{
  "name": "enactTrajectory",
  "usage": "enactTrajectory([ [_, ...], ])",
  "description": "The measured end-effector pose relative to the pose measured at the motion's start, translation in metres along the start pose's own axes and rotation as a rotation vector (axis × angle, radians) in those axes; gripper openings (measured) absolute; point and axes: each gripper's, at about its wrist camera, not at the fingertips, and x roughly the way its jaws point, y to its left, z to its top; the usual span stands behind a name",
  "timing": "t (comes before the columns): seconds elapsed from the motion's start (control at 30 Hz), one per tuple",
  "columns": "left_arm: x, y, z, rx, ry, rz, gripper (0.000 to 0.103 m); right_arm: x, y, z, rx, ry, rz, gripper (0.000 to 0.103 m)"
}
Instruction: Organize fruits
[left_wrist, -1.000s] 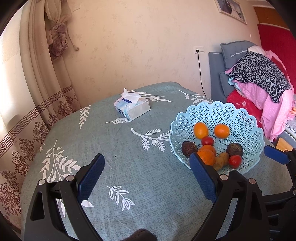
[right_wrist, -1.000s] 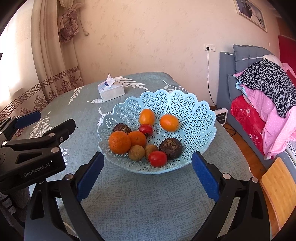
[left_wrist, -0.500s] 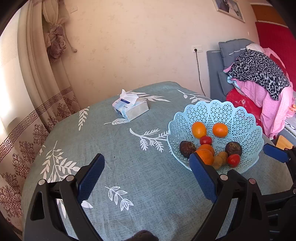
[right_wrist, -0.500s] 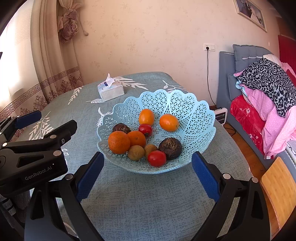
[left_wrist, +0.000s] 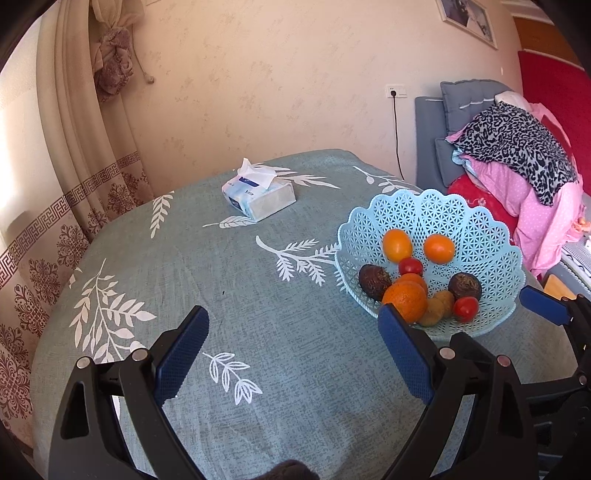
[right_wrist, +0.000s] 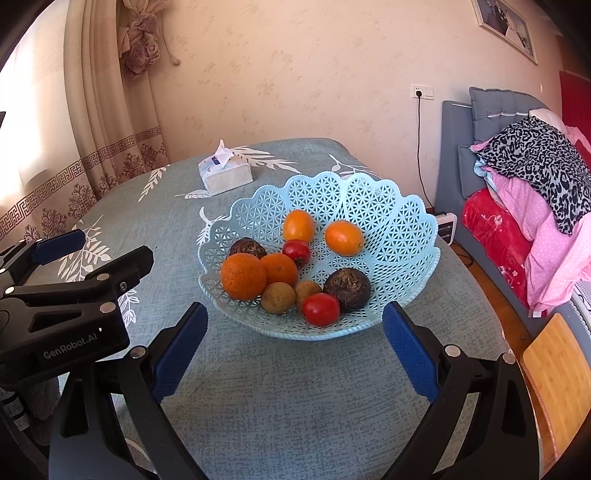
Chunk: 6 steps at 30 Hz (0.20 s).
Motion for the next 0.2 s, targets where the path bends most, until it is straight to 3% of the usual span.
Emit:
enactTrajectory([
  [0.2,0.001,0.019,-0.012,-0.036,0.046,0.028,0.092,0.003,0.004,-0.004,-0.004,0.018,0.002,0.097],
])
